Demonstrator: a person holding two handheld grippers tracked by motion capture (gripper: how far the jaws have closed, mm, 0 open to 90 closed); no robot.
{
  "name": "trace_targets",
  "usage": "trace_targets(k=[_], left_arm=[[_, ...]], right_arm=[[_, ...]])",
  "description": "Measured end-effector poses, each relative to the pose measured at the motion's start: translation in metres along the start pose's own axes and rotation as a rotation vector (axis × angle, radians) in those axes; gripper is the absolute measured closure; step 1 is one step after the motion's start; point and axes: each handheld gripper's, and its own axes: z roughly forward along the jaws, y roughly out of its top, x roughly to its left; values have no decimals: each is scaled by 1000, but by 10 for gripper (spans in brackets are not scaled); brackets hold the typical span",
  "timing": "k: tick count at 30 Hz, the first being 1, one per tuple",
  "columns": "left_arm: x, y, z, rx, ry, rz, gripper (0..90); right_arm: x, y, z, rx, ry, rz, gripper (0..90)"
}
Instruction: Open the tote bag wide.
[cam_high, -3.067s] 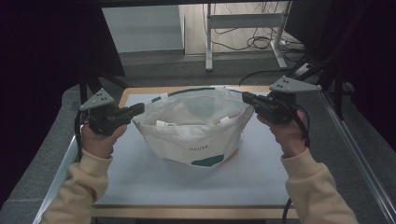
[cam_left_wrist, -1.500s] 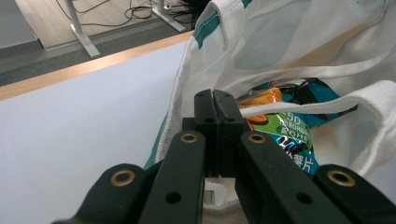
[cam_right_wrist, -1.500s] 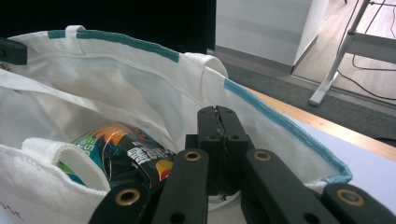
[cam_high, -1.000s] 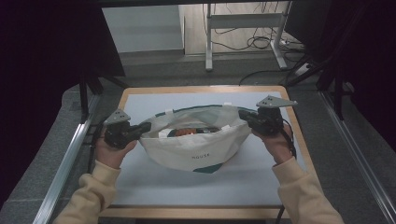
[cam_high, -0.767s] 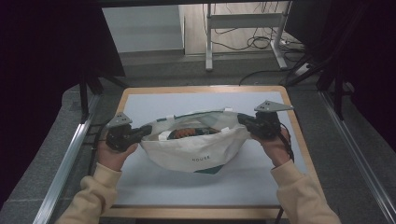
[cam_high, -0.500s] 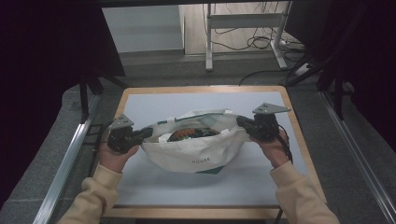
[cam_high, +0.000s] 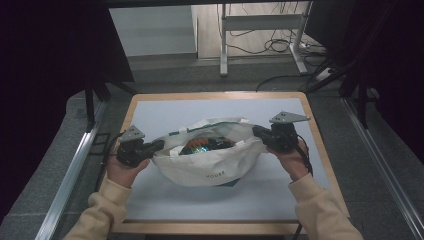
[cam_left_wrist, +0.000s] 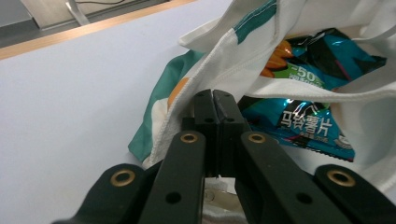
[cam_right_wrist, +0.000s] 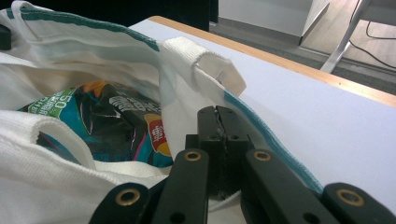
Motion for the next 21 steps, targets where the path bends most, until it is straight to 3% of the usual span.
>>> trace_targets(k=[21], left_arm=[[-2,-23,25,66,-14,-7,899]], right_arm=[[-5,-34,16,49,5,42,893]])
